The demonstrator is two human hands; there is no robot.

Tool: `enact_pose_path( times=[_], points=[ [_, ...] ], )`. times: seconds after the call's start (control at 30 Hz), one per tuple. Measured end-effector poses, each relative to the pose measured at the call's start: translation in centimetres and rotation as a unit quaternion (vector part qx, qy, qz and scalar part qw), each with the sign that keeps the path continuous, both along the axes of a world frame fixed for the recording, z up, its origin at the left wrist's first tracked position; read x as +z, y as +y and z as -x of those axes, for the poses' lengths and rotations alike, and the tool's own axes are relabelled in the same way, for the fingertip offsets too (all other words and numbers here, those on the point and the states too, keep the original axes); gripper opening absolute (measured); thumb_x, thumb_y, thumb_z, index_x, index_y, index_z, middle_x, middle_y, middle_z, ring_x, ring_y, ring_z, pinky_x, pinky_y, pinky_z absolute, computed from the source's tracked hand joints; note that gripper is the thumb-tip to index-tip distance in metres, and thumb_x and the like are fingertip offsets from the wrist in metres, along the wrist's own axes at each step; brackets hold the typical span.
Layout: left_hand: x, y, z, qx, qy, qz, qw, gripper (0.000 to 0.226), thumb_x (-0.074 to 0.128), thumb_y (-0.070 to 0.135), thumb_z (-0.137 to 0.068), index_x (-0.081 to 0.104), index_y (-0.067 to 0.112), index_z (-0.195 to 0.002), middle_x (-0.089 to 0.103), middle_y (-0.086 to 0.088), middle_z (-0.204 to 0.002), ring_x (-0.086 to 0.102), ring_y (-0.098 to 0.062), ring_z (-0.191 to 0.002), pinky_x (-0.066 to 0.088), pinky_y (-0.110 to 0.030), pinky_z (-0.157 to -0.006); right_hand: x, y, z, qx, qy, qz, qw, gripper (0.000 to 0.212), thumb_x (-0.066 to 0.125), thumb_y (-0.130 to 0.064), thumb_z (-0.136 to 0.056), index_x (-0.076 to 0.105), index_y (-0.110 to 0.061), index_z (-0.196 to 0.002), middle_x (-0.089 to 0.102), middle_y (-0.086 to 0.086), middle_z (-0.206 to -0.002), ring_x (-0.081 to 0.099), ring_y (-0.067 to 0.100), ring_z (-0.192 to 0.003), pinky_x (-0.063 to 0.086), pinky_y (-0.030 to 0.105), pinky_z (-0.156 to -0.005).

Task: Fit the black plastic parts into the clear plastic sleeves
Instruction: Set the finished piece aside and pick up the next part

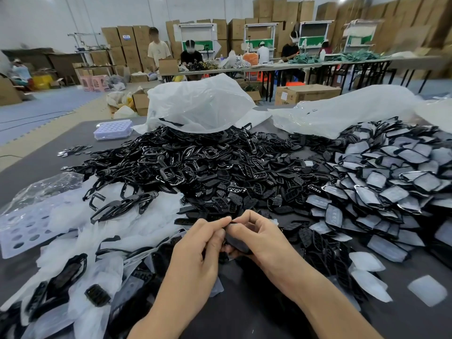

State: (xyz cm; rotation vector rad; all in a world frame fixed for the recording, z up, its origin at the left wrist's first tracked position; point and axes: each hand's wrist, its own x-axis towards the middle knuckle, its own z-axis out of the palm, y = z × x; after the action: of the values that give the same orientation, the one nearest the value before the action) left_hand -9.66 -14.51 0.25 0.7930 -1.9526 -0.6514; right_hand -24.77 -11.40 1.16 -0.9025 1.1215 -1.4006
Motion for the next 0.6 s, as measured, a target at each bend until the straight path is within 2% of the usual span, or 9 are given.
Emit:
enact_pose_path(
  times=[0.07,0.17,0.27,0.33,0.47,0.53,0.6],
  points=[
    [0.2,0.2,-0.3,0.009,-0.035,0.031,0.999,0.026,0.044,0.034,-0.106,0.058,0.043,-0.126,0.061,0.019,-0.097,0.063,-0.006,-0.091,0.044,-0.010,-0.076,0.2,0.0,0.1,-0.029,-0.008,0.004,1.000,0.019,0.067,-0.007,-0.093,0.056,-0.012,-0.078,0.066,0.009,-0.073,0.065,0.018,-0.064,0.053,0.025,-0.060],
    [0.4,0.4,-0.7,0.003,-0.111,0.101,0.989,0.030,0.039,0.032,-0.104,0.056,0.036,-0.128,0.054,0.020,-0.098,0.058,-0.003,-0.078,0.044,-0.015,-0.065,0.4,0.0,0.2,-0.055,-0.021,0.020,0.998,0.027,0.066,-0.006,-0.093,0.054,-0.017,-0.071,0.063,0.004,-0.071,0.060,0.014,-0.063,0.053,0.023,-0.064],
    [0.4,0.5,-0.5,-0.011,-0.170,0.138,0.976,0.027,0.048,0.021,-0.100,0.062,0.029,-0.122,0.054,0.018,-0.094,0.054,-0.001,-0.076,0.044,-0.016,-0.062,0.2,0.0,0.4,-0.086,-0.011,0.015,0.996,0.036,0.067,-0.007,-0.091,0.054,-0.024,-0.062,0.061,-0.002,-0.066,0.057,0.009,-0.060,0.048,0.021,-0.062],
    [0.5,1.0,-0.1,-0.034,-0.190,0.155,0.969,0.030,0.052,0.015,-0.095,0.065,0.028,-0.119,0.056,0.016,-0.088,0.051,-0.003,-0.072,0.039,-0.013,-0.061,0.2,-0.1,0.4,-0.098,-0.018,0.012,0.995,0.030,0.067,-0.007,-0.091,0.052,-0.020,-0.069,0.059,0.000,-0.067,0.062,0.012,-0.062,0.050,0.022,-0.060],
    [0.2,1.6,0.4,-0.069,-0.184,0.154,0.968,0.036,0.051,0.019,-0.089,0.066,0.030,-0.119,0.060,0.014,-0.080,0.052,-0.005,-0.068,0.027,-0.002,-0.065,0.2,0.0,0.7,-0.097,-0.045,0.014,0.994,0.025,0.066,-0.006,-0.091,0.049,-0.015,-0.075,0.062,0.002,-0.068,0.067,0.015,-0.065,0.052,0.020,-0.057],
    [0.0,1.6,0.4,-0.065,-0.160,0.150,0.973,0.036,0.050,0.020,-0.090,0.065,0.032,-0.121,0.060,0.015,-0.081,0.052,-0.002,-0.068,0.034,-0.004,-0.066,0.3,0.1,0.7,-0.092,-0.055,0.022,0.994,0.025,0.065,-0.005,-0.091,0.048,-0.015,-0.076,0.057,0.009,-0.071,0.065,0.016,-0.066,0.053,0.021,-0.059],
    [-0.2,1.5,0.2,-0.042,-0.105,0.112,0.987,0.034,0.048,0.024,-0.095,0.063,0.038,-0.122,0.061,0.018,-0.083,0.055,0.000,-0.067,0.047,-0.014,-0.063,0.4,0.1,0.6,-0.089,-0.055,0.028,0.994,0.026,0.066,-0.005,-0.091,0.050,-0.015,-0.075,0.054,0.010,-0.073,0.062,0.017,-0.066,0.053,0.024,-0.062]
  ],
)
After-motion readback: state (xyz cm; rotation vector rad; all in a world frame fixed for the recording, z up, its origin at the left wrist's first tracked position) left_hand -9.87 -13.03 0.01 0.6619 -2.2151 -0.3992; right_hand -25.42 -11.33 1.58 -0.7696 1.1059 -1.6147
